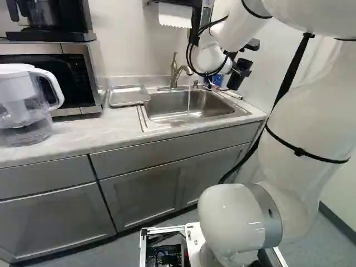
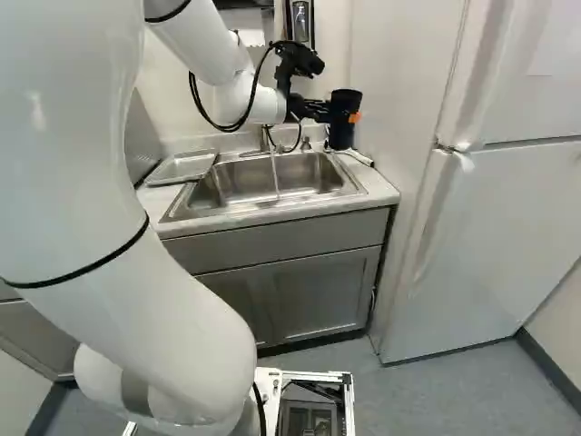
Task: Rinse the cup and place it in the tray
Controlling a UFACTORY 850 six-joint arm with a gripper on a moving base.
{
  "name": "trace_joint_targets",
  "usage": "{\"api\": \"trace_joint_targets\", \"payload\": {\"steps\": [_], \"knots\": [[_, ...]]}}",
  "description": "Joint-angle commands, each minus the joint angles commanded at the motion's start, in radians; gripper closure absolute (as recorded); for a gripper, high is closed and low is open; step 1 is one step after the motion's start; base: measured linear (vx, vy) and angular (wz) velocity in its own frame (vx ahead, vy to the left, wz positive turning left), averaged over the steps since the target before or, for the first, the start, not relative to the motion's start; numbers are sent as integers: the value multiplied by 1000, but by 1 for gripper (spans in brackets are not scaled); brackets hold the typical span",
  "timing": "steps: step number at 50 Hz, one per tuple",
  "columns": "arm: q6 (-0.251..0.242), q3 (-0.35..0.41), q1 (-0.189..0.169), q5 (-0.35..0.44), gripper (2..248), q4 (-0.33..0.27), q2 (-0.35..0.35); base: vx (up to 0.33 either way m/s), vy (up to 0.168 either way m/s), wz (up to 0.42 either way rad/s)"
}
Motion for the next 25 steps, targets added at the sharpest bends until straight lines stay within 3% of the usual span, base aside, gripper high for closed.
{"api": "trace_joint_targets", "payload": {"steps": [8, 25], "knots": [[-62, 5, 7, -40, 125, -14, 5, 0, 0, 0], [-68, 6, 9, -116, 125, -44, 6, 0, 0, 0]]}}
